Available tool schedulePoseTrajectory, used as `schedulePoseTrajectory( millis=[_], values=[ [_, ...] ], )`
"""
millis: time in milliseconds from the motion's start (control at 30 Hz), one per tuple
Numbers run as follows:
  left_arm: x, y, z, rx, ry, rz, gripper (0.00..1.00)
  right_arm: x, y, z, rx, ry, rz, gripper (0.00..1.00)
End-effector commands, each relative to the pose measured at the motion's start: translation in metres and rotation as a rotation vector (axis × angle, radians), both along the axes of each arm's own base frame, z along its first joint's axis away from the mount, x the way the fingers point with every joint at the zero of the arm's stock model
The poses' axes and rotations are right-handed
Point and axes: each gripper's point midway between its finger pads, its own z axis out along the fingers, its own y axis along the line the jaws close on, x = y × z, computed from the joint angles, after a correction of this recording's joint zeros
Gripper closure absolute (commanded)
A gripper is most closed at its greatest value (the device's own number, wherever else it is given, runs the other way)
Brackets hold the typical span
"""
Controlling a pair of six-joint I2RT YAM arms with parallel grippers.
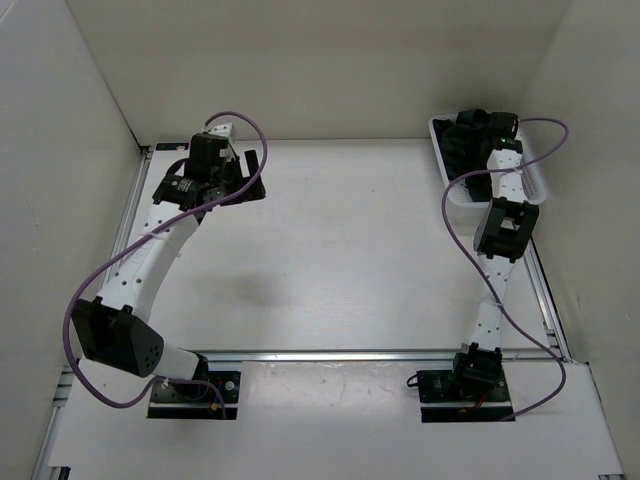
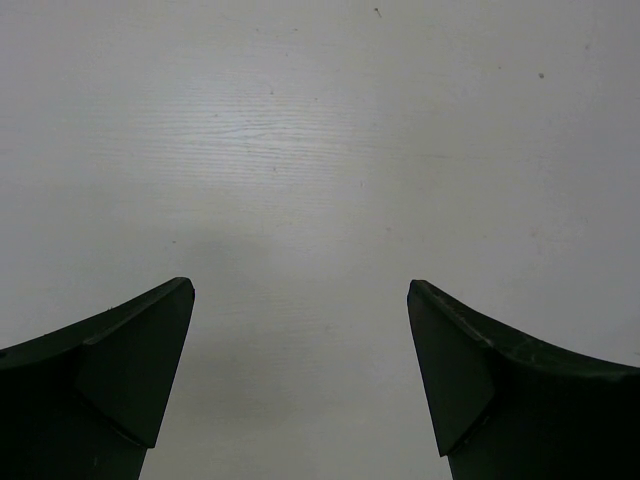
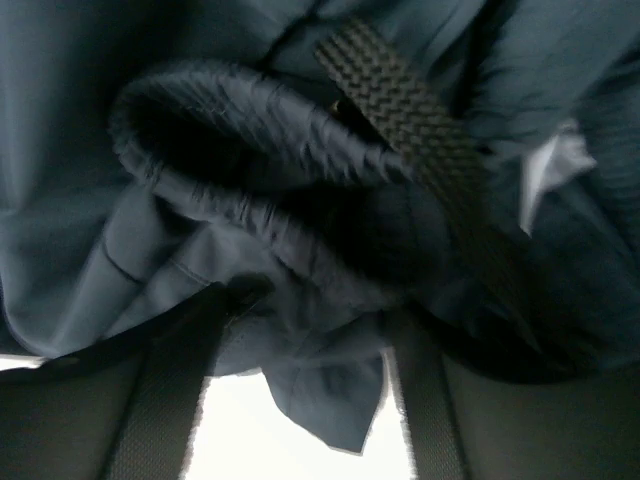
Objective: Fold and stack the shorts
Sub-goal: Grab the shorts from the pile, then move the shorts to the center of the board
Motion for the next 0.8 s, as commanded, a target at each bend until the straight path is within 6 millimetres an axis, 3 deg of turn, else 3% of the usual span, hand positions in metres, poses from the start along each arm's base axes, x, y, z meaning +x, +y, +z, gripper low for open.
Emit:
schedulePoseTrajectory(
  millis=[0, 67, 100, 167, 267, 300, 367, 400, 433, 467, 500, 533, 567, 633, 667, 733, 767],
  values=[
    [0.008, 0.014, 0.039, 0.006, -0.104, 0.066, 0.00, 0.032, 0.011, 0.033, 0.074, -0.172, 0.007, 0.41],
    [0.012, 0.018, 0.040, 0.012, -0.107, 0.082, 0.00, 0.036, 0.011, 0.038, 0.079, -0.195, 0.000, 0.62],
    [0.012, 0.020, 0.041, 0.019, -0.109, 0.092, 0.00, 0.035, 0.011, 0.040, 0.079, -0.195, 0.000, 0.82],
    [0.011, 0.025, 0.045, 0.022, -0.124, 0.119, 0.00, 0.030, 0.005, 0.050, 0.054, -0.190, -0.030, 0.99],
    [0.006, 0.037, 0.060, 0.003, -0.157, 0.141, 0.00, 0.010, 0.002, 0.090, 0.015, -0.203, -0.042, 0.99],
    [0.002, 0.039, 0.067, -0.012, -0.175, 0.137, 0.00, -0.002, 0.004, 0.117, -0.009, -0.221, -0.025, 0.99],
    [-0.001, 0.044, 0.071, -0.027, -0.182, 0.138, 0.00, -0.015, 0.005, 0.145, -0.035, -0.236, -0.007, 0.99],
    [-0.002, 0.050, 0.068, -0.029, -0.170, 0.151, 0.00, -0.026, 0.007, 0.182, -0.057, -0.281, 0.003, 0.99],
    [-0.005, 0.050, 0.074, -0.055, -0.180, 0.144, 0.00, -0.033, 0.015, 0.196, -0.071, -0.291, 0.026, 0.99],
    [-0.011, 0.052, 0.074, -0.063, -0.173, 0.140, 0.00, -0.047, 0.025, 0.232, -0.110, -0.333, 0.062, 0.99],
    [-0.012, 0.057, 0.072, -0.067, -0.161, 0.147, 0.00, -0.055, 0.026, 0.248, -0.133, -0.352, 0.074, 0.99],
    [-0.014, 0.058, 0.073, -0.079, -0.153, 0.153, 0.00, -0.062, 0.041, 0.259, -0.147, -0.361, 0.109, 0.99],
    [-0.024, 0.062, 0.064, -0.086, -0.090, 0.169, 0.00, -0.084, 0.057, 0.324, -0.189, -0.474, 0.162, 0.99],
    [-0.028, 0.062, 0.063, -0.106, -0.058, 0.169, 0.00, -0.105, 0.082, 0.359, -0.221, -0.522, 0.247, 0.99],
    [-0.032, 0.062, 0.060, -0.109, -0.036, 0.176, 0.00, -0.126, 0.097, 0.402, -0.228, -0.612, 0.296, 0.99],
    [-0.041, 0.063, 0.051, -0.100, 0.011, 0.178, 0.00, -0.152, 0.121, 0.434, -0.213, -0.688, 0.385, 0.99],
    [-0.043, 0.061, 0.054, -0.113, 0.017, 0.178, 0.00, -0.176, 0.137, 0.459, -0.192, -0.747, 0.434, 0.99]
  ],
)
